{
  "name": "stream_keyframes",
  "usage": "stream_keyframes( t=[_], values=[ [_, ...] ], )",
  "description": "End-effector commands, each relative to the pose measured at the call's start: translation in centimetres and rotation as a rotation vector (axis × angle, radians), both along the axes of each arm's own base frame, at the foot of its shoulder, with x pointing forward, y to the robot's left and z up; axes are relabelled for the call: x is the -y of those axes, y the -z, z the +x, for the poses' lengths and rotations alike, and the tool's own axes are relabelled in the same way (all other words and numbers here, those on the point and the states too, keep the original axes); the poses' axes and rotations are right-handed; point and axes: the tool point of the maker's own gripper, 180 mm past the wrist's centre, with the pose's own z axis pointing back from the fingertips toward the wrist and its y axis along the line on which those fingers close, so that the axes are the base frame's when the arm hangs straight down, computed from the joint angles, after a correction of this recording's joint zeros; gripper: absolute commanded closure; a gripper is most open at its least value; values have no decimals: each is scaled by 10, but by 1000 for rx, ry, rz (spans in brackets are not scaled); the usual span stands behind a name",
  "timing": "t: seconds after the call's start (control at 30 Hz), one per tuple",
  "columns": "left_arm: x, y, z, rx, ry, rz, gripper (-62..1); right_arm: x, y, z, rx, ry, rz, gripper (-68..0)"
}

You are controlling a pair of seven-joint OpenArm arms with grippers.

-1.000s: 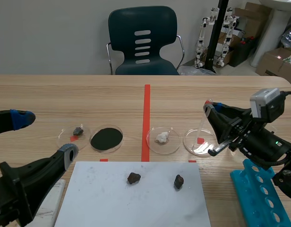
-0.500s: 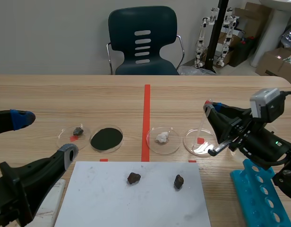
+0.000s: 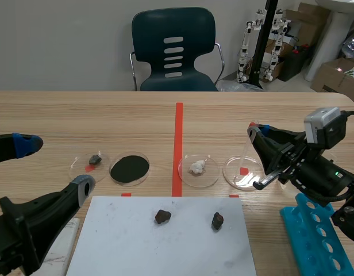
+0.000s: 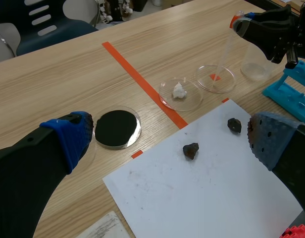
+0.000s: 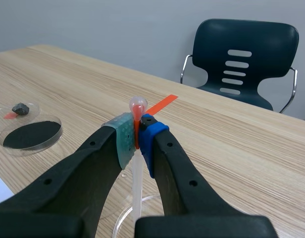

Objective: Draw acid from the petri dish

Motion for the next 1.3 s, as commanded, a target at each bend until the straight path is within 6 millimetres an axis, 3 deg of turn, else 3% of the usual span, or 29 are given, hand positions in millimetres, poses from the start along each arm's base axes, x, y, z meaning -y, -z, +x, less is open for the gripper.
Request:
stream_keyframes(
  t=[0.0,1.27],
  values=[
    [1,-10,2,29,-1,-17,-623,0,-10,8,27,-1,12,-20],
    [1,-10,2,29,-1,-17,-623,-1,-10,7,27,-5,6,-55]
  ],
)
